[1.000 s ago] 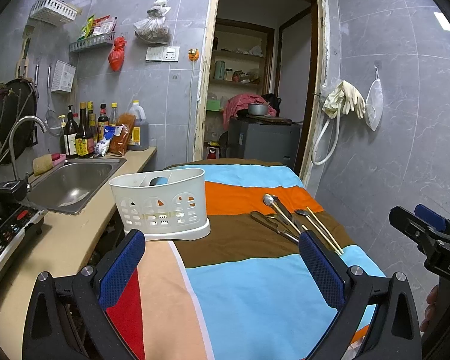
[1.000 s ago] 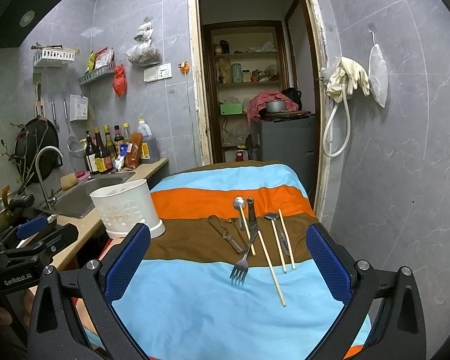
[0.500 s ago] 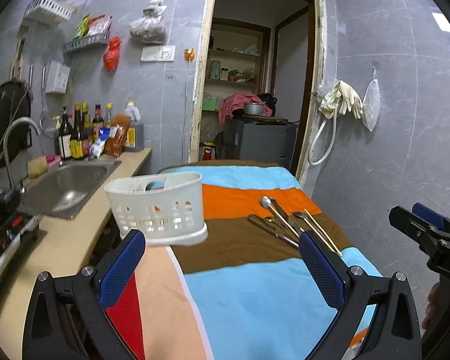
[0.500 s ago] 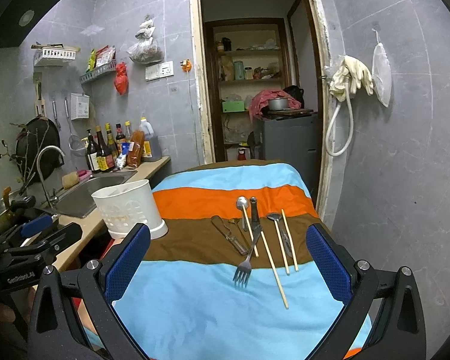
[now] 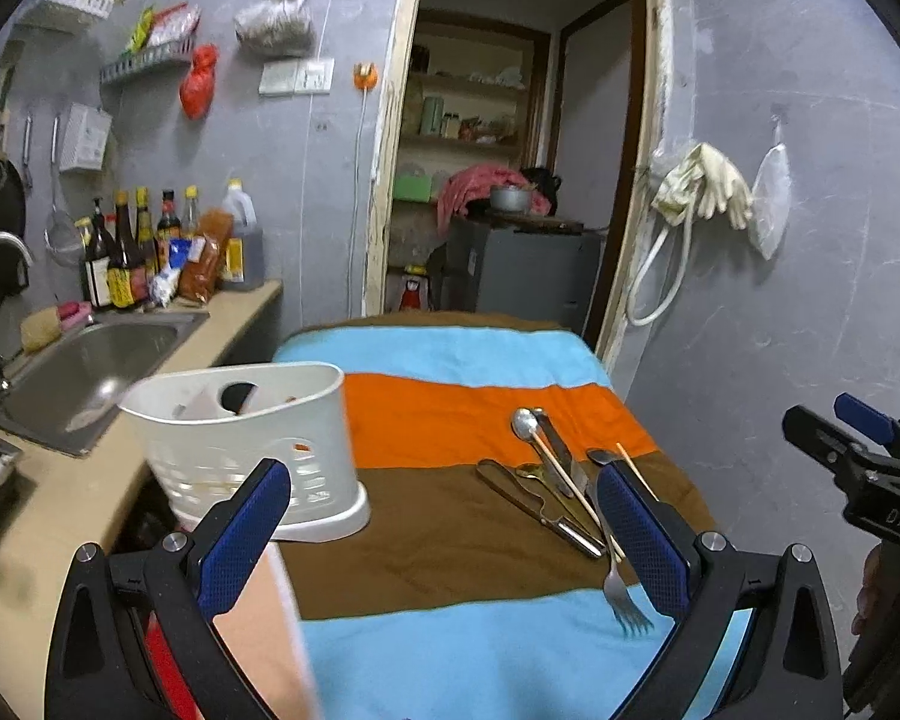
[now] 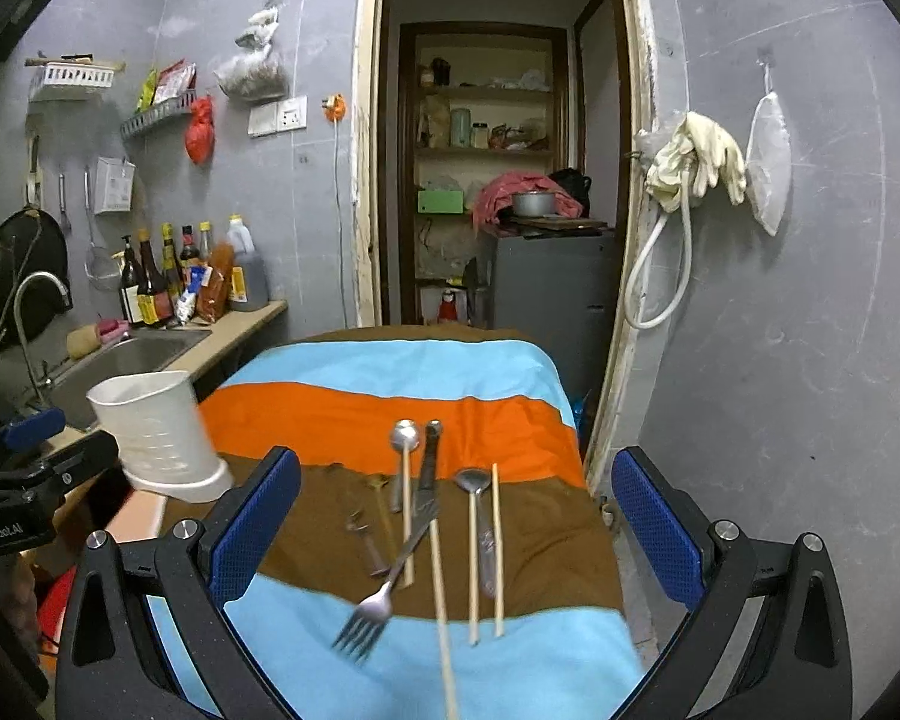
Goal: Organize utensils
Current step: 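Lower and grasp the metal tongs with left tool while right tool grasps a wooden chopstick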
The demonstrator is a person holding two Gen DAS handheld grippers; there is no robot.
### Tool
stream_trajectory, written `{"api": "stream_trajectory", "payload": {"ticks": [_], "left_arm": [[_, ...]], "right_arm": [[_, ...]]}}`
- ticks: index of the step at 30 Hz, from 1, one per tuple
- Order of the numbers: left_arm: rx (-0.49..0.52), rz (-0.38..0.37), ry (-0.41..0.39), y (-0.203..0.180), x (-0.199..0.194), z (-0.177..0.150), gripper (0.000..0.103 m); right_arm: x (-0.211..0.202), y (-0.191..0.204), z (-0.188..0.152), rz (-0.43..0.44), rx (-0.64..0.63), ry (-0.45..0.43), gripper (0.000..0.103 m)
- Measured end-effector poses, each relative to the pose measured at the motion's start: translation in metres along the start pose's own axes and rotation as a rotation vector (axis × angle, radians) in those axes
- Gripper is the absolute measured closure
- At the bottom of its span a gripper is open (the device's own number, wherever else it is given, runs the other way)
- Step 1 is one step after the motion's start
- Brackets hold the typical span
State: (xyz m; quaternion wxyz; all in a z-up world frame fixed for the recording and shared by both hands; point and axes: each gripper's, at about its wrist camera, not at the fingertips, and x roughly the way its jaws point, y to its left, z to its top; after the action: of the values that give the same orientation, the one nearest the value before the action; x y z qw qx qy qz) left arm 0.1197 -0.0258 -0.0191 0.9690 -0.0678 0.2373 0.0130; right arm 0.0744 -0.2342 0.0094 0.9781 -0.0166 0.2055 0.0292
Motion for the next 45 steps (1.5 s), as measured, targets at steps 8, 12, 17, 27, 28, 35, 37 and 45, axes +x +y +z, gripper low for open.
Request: {"api": "stream_trajectory", "payload": {"ticks": [8,12,17,27,28,35,37,45], "left_arm": [[-0.091,0.022,0.138,-0.017,0.091,0.003,0.001],[-0.12,0.027,0.22,-0.026,0.135,0.001,0.01],[-0.156,0.02,0.324,-0.035,0.176,-0.004,0.024],[-0.22,0.036,0.527,-0.042,0.224,-0.015,0.047],[-0.221,0.039,0.53,-0.042,0.225,-0.016,0.047],[-0.258,0.034,0.58,-0.039,0.231,-0.013,0.047],[-0.219,0.049,0.613,-0.044,0.237,-0.011,0.047],[-0.191,0.003,0.684,-0.044,0.244,-0.004,0.074]], "right_arm": [[0.094,-0.035,0.013,0.043,0.009,0.105,0.039],[0.162,-0.052,0.002,0.085,0.065,0.263,0.068],[0.21,-0.055,-0.02,0.118,0.089,0.387,0.082],[0.253,-0.043,-0.047,0.178,0.09,0.531,0.082],[0.255,-0.042,-0.048,0.178,0.088,0.541,0.082],[0.259,-0.038,-0.051,0.184,0.081,0.613,0.082],[0.259,-0.036,-0.05,0.173,0.07,0.632,0.082],[0.271,-0.031,-0.043,0.151,0.118,0.722,0.099]]}}
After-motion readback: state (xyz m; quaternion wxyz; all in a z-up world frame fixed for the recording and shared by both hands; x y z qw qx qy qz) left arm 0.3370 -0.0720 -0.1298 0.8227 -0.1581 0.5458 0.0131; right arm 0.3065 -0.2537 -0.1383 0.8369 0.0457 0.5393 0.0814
